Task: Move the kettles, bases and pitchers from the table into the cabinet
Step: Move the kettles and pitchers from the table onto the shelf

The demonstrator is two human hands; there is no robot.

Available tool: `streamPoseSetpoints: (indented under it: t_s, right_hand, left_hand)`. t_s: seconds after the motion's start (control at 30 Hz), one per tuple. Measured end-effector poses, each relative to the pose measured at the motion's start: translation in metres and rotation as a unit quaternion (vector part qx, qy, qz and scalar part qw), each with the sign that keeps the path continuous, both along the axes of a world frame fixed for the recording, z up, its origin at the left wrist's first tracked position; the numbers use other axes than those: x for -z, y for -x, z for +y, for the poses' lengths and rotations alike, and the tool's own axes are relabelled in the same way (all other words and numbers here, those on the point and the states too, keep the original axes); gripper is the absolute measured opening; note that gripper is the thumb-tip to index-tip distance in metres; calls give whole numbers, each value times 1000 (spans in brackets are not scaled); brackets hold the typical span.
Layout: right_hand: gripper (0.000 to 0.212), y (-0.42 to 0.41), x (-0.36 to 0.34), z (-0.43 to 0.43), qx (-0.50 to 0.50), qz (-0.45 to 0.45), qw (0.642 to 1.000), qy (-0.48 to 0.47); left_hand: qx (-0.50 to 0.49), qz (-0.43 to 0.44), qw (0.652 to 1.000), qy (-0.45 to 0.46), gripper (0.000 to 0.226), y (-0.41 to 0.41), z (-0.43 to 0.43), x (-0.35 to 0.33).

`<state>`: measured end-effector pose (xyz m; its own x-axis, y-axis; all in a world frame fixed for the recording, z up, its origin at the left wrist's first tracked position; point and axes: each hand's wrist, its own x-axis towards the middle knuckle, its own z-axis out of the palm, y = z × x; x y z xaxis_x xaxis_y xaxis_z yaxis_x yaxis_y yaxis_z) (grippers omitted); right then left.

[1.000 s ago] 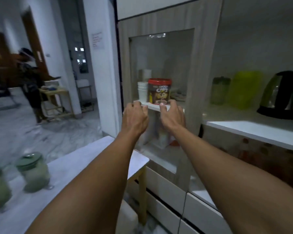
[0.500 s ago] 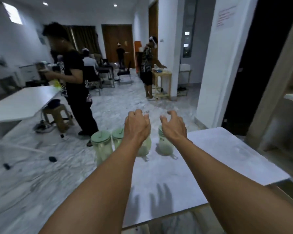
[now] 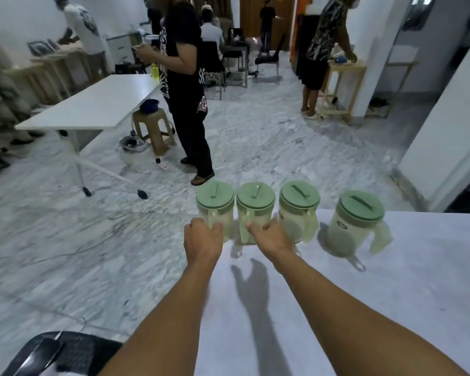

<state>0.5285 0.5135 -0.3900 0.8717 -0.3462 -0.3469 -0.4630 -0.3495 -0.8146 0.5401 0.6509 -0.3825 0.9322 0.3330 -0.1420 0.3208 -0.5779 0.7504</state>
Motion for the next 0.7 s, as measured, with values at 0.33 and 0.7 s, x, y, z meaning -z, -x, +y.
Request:
streamPoseSetpoints:
  t_s: [0.33,0.7]
  right_hand:
    - [33,-46,47,2,-7,-13,993,-116]
    - [36,-25,8,7,45,-92,986,-129]
  left_hand:
    - [-14,52,990,127,48,-56,-4,49]
    - [-80,-56,975,200,56,-33,2,7]
